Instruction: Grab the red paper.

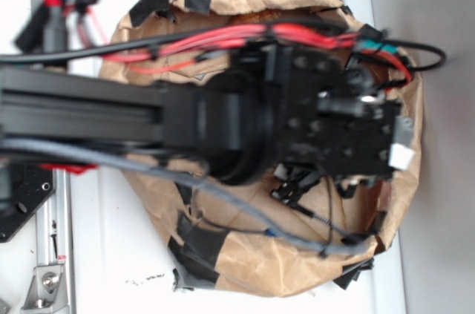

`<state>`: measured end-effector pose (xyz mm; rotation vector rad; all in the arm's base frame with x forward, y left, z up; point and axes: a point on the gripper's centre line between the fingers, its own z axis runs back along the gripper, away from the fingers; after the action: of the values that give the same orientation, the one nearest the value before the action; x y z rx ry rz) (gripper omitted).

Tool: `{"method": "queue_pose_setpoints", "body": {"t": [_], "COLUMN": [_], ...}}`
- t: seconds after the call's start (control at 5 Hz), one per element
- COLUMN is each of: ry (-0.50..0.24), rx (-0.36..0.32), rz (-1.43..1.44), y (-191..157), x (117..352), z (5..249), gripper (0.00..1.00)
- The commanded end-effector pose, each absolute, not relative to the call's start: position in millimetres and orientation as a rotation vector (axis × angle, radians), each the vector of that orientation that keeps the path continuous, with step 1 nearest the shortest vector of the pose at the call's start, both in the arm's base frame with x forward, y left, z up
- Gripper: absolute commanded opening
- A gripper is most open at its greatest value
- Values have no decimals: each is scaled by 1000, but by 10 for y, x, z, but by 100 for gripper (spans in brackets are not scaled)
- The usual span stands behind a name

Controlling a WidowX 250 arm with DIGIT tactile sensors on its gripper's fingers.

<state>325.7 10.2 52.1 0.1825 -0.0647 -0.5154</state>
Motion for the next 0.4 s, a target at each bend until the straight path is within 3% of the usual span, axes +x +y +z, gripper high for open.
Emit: {"method": "queue_pose_setpoints", "body": {"t": [0.0,0.2], "ry": [-77,-33], "rx": [38,-22], "rz": [-503,-517], "y": [-92,-298], "x": [3398,3282], "z": [506,352], "gripper": [100,100]}}
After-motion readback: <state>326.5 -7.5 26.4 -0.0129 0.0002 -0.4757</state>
